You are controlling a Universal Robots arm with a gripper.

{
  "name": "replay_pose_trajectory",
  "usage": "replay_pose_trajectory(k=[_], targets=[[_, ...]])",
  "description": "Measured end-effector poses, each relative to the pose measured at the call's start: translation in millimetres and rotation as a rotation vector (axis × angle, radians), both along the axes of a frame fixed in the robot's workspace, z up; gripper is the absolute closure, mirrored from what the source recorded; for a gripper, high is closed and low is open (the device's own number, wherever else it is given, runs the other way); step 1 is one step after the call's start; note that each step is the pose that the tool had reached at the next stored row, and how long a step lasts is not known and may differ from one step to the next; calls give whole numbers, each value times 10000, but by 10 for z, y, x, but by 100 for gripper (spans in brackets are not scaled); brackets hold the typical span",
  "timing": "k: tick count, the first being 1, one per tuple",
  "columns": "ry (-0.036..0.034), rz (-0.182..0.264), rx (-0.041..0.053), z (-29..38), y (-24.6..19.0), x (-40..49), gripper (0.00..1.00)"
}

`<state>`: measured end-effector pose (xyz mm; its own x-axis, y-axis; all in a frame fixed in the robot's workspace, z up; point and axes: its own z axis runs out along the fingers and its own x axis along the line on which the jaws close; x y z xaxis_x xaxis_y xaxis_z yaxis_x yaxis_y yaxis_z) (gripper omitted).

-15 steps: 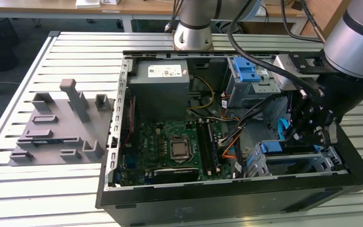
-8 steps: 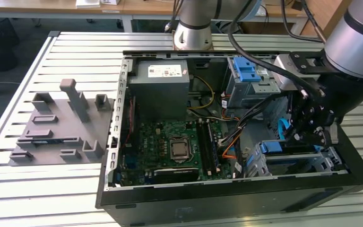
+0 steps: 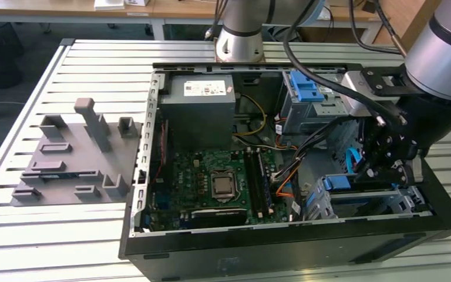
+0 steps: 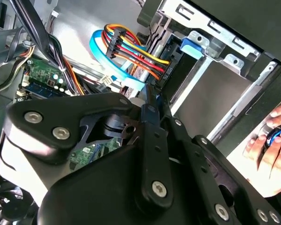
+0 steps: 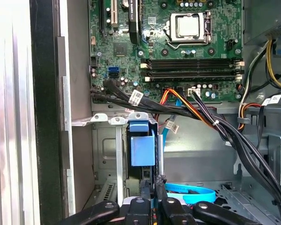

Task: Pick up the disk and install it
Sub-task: 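Insert the second disk wire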

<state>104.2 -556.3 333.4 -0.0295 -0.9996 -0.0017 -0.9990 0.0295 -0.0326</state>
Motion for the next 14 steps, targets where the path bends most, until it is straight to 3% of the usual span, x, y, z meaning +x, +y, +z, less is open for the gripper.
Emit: replay_pose_trajectory(k=[14], targets=[[0, 2, 2, -37, -4, 0, 84]])
